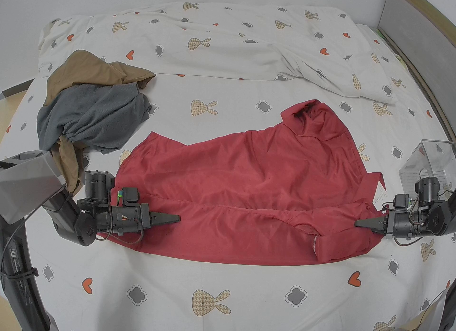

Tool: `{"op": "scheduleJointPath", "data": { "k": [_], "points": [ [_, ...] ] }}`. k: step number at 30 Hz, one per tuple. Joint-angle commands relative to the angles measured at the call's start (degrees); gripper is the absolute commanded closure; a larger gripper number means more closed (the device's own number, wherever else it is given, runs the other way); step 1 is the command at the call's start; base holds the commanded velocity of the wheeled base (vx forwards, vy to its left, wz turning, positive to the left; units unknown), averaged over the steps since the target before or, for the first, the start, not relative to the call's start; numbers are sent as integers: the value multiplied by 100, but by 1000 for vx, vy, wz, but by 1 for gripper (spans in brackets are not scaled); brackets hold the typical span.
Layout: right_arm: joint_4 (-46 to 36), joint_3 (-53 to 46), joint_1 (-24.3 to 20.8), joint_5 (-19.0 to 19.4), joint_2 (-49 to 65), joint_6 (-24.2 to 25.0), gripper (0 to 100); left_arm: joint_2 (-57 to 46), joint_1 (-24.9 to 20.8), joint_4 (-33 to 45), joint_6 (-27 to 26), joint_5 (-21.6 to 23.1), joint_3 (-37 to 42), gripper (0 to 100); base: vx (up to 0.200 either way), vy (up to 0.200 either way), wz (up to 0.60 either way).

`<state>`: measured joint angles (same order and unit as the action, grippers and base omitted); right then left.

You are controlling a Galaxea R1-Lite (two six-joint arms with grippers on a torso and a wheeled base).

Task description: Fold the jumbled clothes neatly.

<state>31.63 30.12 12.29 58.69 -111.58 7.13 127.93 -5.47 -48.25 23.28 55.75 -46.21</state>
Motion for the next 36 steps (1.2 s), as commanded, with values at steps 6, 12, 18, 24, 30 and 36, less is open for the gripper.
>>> {"op": "scheduleJointPath", "data": {
  "k": [6, 12, 18, 24, 30, 36],
  "points": [
    [1, -42, 81, 11, 31, 8, 100, 189, 108, 0, -8, -398, -142, 100, 0, 0, 0],
    [1, -42, 397, 11, 40, -10, 100, 189, 275, 9, -8, -407, -177, 100, 0, 0, 0],
    [1, -68, 634, 29, -22, -195, 100, 197, 363, 17, -8, -407, -195, 100, 0, 0, 0],
    [1, -42, 634, 29, -13, -239, 100, 197, 389, 26, -8, -407, -195, 100, 0, 0, 0],
    [-35, -103, 467, 29, 224, -221, 100, 180, 380, 26, -8, -407, -195, 100, 0, 0, 0],
    [-61, -200, 380, 29, 699, -186, 0, -49, 363, 26, 1, -398, -116, 100, 0, 0, 0]
  ]
}}
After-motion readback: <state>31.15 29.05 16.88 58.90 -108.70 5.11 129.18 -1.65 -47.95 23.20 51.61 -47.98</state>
